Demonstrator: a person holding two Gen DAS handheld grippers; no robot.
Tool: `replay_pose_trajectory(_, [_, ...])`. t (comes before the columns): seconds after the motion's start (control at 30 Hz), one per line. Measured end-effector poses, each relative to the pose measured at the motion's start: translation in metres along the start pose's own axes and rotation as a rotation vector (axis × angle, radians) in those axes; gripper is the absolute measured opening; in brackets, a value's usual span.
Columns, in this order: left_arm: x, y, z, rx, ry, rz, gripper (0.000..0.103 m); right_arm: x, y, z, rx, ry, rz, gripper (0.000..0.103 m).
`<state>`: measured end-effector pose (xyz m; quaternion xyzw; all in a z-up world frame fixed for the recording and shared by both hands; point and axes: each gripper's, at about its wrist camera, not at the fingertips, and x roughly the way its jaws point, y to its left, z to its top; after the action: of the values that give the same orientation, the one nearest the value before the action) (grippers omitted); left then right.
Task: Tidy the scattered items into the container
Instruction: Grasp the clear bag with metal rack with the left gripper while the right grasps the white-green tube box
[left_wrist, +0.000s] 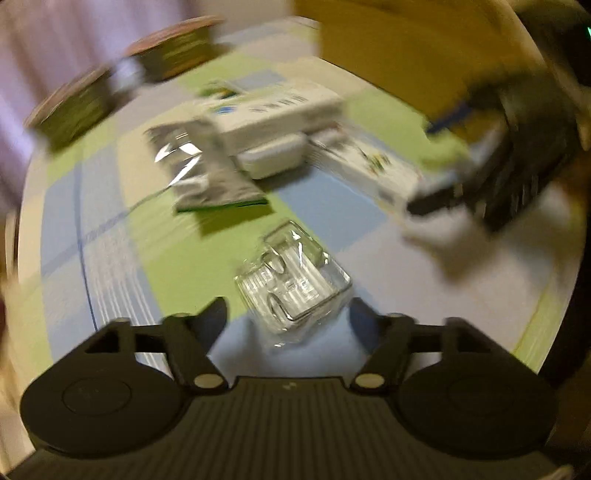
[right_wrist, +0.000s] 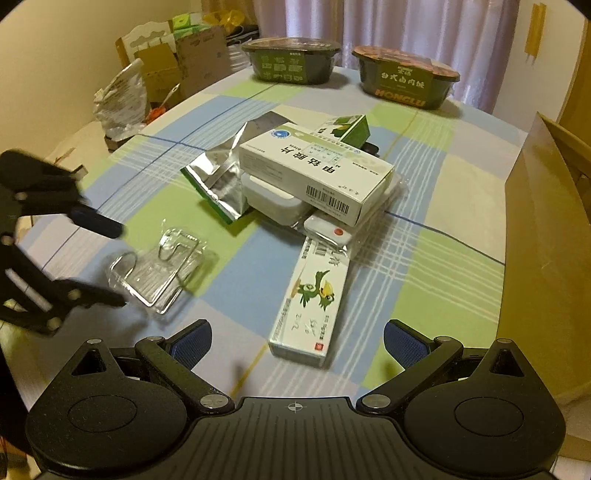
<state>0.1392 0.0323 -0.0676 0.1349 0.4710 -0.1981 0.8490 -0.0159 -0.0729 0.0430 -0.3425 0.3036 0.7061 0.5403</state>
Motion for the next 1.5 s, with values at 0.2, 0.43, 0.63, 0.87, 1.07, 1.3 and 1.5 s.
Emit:
replay_pose_trajectory(0.2, [0.021,-0.022,0.003,-0.253,-0.011,0.117,0.077,0.001,-0.006,-0.002,0.059,0.001,-0.02,0.103])
replay_pose_trajectory(0.43, [0.033,-0.023,0.002,-0.223,0.022,0.197,0.056,0.002,-0.011,-0.003,0.068,-0.002,-0.018,0.103])
replay_pose_trajectory(0.63, [0.022,-0.016,-0.011,-0.203,0.029,0.191,0.06,0.025,-0.006,0.008,0.047,0.007,-0.008,0.103])
replay_pose_trajectory(0.87, [0.021,-0.025,-0.009,-0.187,0.032,0.242,0.066,0.049,-0.01,0.015,0.056,0.048,-0.05,0.047])
replay_pose_trajectory(1.07, [0.024,-0.024,-0.011,-0.212,0.049,0.24,0.054,0.021,-0.007,-0.006,0.082,0.091,-0.059,0.041])
replay_pose_trajectory(1.3, [0.019,-0.033,-0.017,-0.176,0.056,0.218,0.054,-0.003,0.005,-0.048,0.05,0.109,-0.044,0.043])
replay_pose_trajectory(1.5, [0.018,-0.026,-0.021,-0.247,0.089,0.26,0.066,0.0,0.01,-0.049,0.05,0.088,-0.046,0.071])
